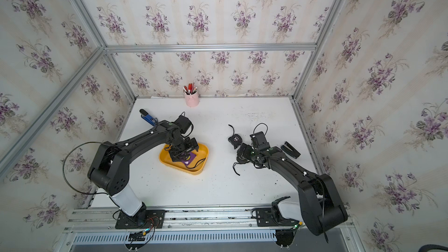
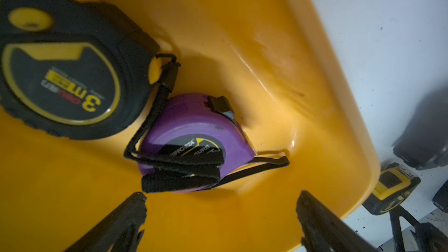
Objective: Take the tape measure out of the storage box
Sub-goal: Place the tape measure at the center of the board, then pick up the tape measure from the storage box.
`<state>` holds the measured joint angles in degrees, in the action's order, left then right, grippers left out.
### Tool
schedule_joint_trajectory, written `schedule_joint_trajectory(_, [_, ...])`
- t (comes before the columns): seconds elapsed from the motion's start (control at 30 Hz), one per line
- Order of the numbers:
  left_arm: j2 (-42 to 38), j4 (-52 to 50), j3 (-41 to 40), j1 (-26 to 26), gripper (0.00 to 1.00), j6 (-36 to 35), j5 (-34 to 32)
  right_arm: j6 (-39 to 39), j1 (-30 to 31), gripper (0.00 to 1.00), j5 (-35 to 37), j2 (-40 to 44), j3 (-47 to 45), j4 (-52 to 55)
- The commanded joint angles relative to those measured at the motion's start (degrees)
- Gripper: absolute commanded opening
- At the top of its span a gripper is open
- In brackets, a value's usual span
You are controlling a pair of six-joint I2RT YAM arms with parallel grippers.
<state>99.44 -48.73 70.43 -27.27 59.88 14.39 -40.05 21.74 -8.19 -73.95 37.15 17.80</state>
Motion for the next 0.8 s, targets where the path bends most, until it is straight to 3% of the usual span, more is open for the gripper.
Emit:
schedule_joint_trajectory(0.0, [1.2, 0.5, 0.4, 0.0, 1.00, 1.2, -1.8, 1.0, 0.0, 1.00, 2.3, -0.1, 1.2, 2.9])
schedule_joint_trajectory(0.37, [3.7, 1.5, 0.6, -0.2, 1.00, 1.6, -3.5, 0.4, 0.0, 1.00, 3.5, 4.4, 1.8, 1.0])
schedule_joint_trajectory(0.77, [3.8, 1.8, -1.3, -0.2, 1.00, 2.2, -3.3, 0.8, 0.0, 1.00, 0.7, 3.1, 1.9, -1.4])
